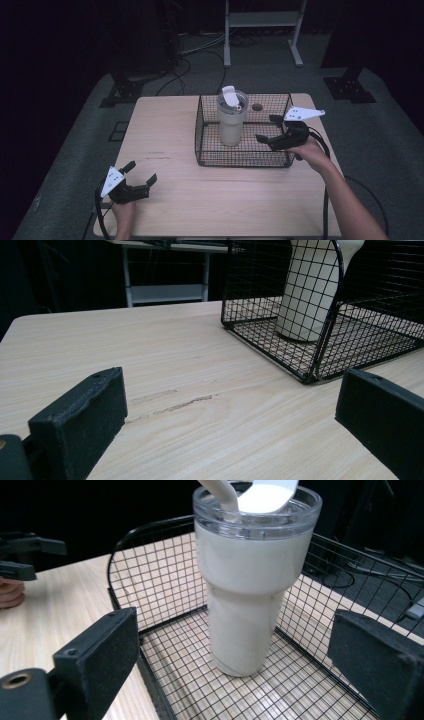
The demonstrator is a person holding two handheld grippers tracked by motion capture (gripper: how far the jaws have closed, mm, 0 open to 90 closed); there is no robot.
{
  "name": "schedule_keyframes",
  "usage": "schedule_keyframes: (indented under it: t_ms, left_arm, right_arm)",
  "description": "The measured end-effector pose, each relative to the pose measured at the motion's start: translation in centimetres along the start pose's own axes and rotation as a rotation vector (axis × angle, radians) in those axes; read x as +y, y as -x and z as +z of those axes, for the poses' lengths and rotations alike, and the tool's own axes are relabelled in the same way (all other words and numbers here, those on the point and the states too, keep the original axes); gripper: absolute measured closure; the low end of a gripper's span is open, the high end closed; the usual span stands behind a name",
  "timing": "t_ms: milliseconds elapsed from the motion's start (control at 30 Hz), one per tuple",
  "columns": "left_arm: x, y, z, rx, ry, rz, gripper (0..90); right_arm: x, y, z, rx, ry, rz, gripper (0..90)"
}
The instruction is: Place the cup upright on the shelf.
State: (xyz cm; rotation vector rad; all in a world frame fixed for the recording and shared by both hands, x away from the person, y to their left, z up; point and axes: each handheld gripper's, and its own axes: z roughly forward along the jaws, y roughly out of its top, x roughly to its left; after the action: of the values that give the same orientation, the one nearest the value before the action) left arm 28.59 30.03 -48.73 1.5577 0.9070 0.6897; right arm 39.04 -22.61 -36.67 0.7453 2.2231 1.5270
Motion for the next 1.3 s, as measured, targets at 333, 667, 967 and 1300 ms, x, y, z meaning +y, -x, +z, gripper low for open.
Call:
schedule_keyframes:
  t_ms: [333, 667, 967, 1300]
  left_arm:
    - [0.0, 0.0, 0.0, 0.001, -0.005, 0.005, 0.0]
    - [0.0, 0.0, 0.0, 0.001, -0.007, 0.008, 0.0]
    - [0.0, 0.1, 0.0, 0.001, -0.006, 0.008, 0.0]
    - [0.0, 0.1, 0.0, 0.001, -0.004, 0.012, 0.0]
  right_arm:
    - [-1.2, -0.7, -1.1, 0.004, -0.003, -0.001, 5.8]
    - [-2.4, -1.5, -2.3, 0.010, 0.004, 0.007, 5.8]
    - [-3.5, -2.3, -3.2, 0.018, -0.003, 0.009, 5.8]
    - [-5.1, -3.5, -4.2, 0.033, -0.006, 0.005, 5.8]
